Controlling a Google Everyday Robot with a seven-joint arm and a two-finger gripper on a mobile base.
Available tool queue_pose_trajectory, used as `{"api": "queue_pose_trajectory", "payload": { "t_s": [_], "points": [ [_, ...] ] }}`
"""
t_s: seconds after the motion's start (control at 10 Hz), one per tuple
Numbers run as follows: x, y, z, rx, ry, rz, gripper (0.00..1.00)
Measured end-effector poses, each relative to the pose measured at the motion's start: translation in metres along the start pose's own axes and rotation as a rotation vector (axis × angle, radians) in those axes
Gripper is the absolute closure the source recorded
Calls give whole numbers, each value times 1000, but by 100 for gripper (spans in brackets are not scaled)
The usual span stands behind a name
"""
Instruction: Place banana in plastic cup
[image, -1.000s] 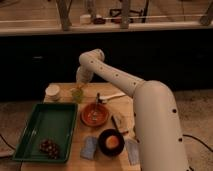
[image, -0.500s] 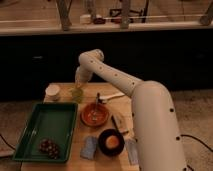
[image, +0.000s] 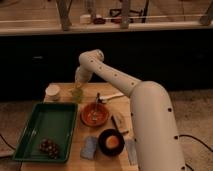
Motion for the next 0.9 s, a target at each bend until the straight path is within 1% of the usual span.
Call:
{"api": "queue_pose_trajectory", "payload": {
  "t_s": [0.9],
  "points": [
    [-1, 0, 4, -9, -19, 7, 99]
  ]
}}
